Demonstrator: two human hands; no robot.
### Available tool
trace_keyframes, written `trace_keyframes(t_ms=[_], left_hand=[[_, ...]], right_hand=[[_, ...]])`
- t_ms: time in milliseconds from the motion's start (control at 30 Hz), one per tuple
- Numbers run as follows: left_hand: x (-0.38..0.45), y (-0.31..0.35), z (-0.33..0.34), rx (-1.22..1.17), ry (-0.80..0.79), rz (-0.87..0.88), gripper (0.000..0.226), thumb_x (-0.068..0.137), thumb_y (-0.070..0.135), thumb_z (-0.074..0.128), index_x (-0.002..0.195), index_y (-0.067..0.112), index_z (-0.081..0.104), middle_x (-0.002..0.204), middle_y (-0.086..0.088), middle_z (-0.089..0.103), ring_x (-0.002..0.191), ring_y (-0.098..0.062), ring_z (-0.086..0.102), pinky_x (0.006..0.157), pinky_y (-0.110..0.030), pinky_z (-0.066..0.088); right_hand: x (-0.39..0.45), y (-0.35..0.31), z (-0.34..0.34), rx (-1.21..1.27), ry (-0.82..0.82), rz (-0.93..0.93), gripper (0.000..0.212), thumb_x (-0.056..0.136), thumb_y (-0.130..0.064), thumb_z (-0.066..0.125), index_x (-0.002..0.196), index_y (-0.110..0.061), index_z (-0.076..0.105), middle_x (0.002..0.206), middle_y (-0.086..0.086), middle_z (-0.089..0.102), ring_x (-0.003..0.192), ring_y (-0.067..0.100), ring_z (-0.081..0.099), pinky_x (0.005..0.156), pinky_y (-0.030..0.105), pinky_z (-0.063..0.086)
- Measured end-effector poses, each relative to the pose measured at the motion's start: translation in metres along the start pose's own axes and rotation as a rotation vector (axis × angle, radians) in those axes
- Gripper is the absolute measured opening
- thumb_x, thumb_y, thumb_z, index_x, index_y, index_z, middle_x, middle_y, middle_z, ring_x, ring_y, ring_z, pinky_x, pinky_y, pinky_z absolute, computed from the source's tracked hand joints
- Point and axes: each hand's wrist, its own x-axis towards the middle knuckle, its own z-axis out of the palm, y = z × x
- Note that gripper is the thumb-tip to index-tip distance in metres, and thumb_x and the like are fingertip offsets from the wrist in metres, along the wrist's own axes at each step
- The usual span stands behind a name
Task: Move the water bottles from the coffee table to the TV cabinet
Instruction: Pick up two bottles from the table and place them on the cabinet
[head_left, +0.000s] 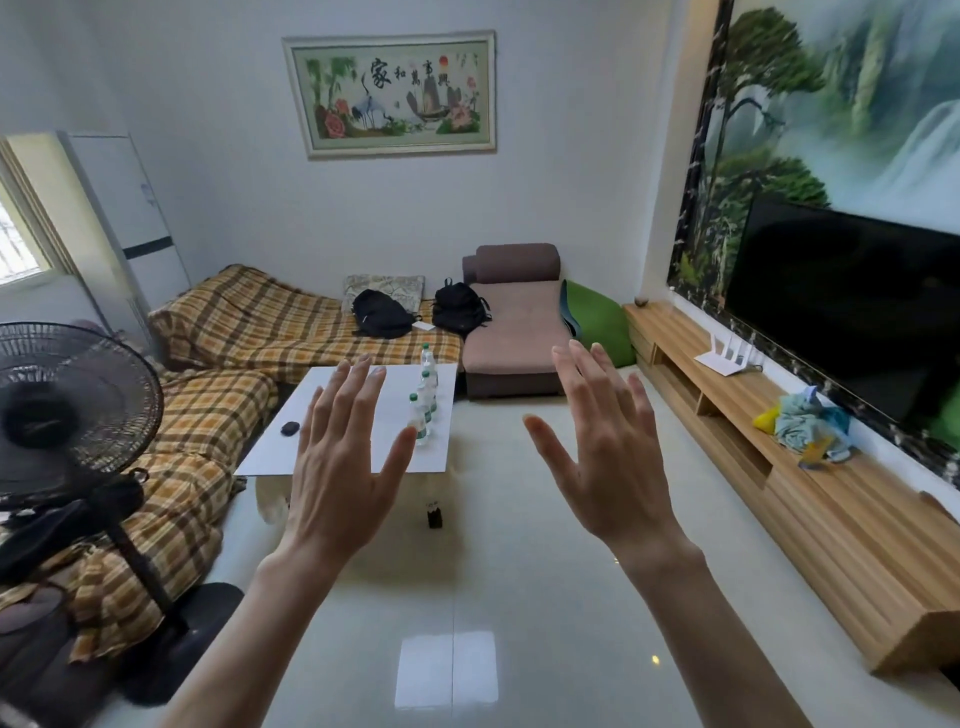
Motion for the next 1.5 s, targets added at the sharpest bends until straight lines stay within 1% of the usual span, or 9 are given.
trace_keyframes(t_ms=[300, 467, 700, 833, 967, 1133, 1233, 1367, 1500], left_hand=[[0.072, -0.044, 0.115, 0.007, -0.007, -0.014, 0.069, 0.106, 0.057, 0.035, 0.16, 0.015, 0.035, 0.171, -0.005, 0.031, 0.163, -0.021, 0.019, 0.127, -0.056, 0.027], [0.115, -0.076, 0.183, -0.001, -0.014, -0.033, 0.067, 0.106, 0.053, 0.04, 0.161, 0.016, 0.033, 0.172, -0.004, 0.029, 0.163, -0.019, 0.016, 0.128, -0.056, 0.026], [0.199, -0.133, 0.279, -0.038, 0.017, -0.082, 0.066, 0.105, 0.049, 0.044, 0.16, 0.013, 0.036, 0.169, -0.006, 0.035, 0.161, -0.022, 0.025, 0.128, -0.053, 0.025], [0.25, -0.168, 0.33, -0.032, 0.032, -0.091, 0.065, 0.105, 0.047, 0.044, 0.159, 0.013, 0.037, 0.169, -0.006, 0.035, 0.161, -0.022, 0.024, 0.129, -0.051, 0.025], [0.296, -0.193, 0.373, -0.009, 0.004, -0.094, 0.064, 0.105, 0.046, 0.045, 0.158, 0.012, 0.039, 0.168, -0.007, 0.037, 0.161, -0.023, 0.024, 0.129, -0.052, 0.027], [0.349, -0.218, 0.435, 0.002, -0.057, -0.072, 0.064, 0.104, 0.045, 0.048, 0.158, 0.011, 0.039, 0.169, -0.006, 0.036, 0.162, -0.021, 0.022, 0.128, -0.052, 0.028], [0.381, -0.231, 0.475, 0.015, -0.068, -0.081, 0.064, 0.104, 0.046, 0.047, 0.158, 0.011, 0.04, 0.168, -0.007, 0.036, 0.161, -0.021, 0.022, 0.129, -0.049, 0.026], [0.422, -0.246, 0.532, 0.031, -0.071, -0.08, 0.063, 0.104, 0.043, 0.049, 0.158, 0.012, 0.039, 0.168, -0.007, 0.037, 0.161, -0.023, 0.023, 0.129, -0.053, 0.025], [0.473, -0.262, 0.588, 0.08, -0.08, -0.116, 0.064, 0.105, 0.045, 0.046, 0.159, 0.011, 0.039, 0.168, -0.008, 0.036, 0.161, -0.023, 0.023, 0.13, -0.051, 0.022]], right_hand=[[0.078, 0.066, 0.094, -0.021, -0.052, -0.011, 0.071, 0.105, -0.061, 0.032, 0.16, -0.017, 0.029, 0.167, 0.002, 0.03, 0.158, 0.018, 0.016, 0.127, 0.048, 0.017], [0.13, 0.098, 0.158, -0.031, -0.067, -0.031, 0.071, 0.105, -0.061, 0.032, 0.16, -0.017, 0.029, 0.167, 0.002, 0.03, 0.158, 0.018, 0.017, 0.128, 0.047, 0.016], [0.238, 0.148, 0.255, 0.008, -0.126, -0.073, 0.072, 0.104, -0.062, 0.03, 0.161, -0.018, 0.027, 0.167, 0.0, 0.029, 0.158, 0.017, 0.016, 0.128, 0.046, 0.017], [0.303, 0.175, 0.309, -0.002, -0.106, -0.097, 0.072, 0.104, -0.061, 0.032, 0.161, -0.018, 0.026, 0.168, -0.001, 0.026, 0.158, 0.015, 0.014, 0.128, 0.041, 0.011], [0.348, 0.196, 0.353, 0.003, -0.09, -0.065, 0.072, 0.104, -0.061, 0.033, 0.162, -0.018, 0.026, 0.169, 0.0, 0.026, 0.159, 0.016, 0.013, 0.128, 0.045, 0.015], [0.398, 0.23, 0.41, 0.005, -0.098, -0.031, 0.071, 0.104, -0.061, 0.033, 0.161, -0.019, 0.027, 0.168, 0.0, 0.027, 0.158, 0.017, 0.016, 0.128, 0.043, 0.013], [0.426, 0.256, 0.449, 0.016, -0.105, -0.013, 0.071, 0.104, -0.062, 0.034, 0.161, -0.02, 0.028, 0.168, 0.0, 0.028, 0.158, 0.017, 0.016, 0.128, 0.045, 0.014], [0.467, 0.294, 0.503, 0.051, -0.14, -0.026, 0.072, 0.103, -0.064, 0.033, 0.161, -0.022, 0.026, 0.169, 0.0, 0.025, 0.158, 0.016, 0.013, 0.127, 0.047, 0.016], [0.519, 0.338, 0.556, 0.077, -0.176, -0.075, 0.074, 0.102, -0.066, 0.029, 0.162, -0.022, 0.024, 0.17, -0.001, 0.023, 0.159, 0.016, 0.011, 0.127, 0.048, 0.015]])
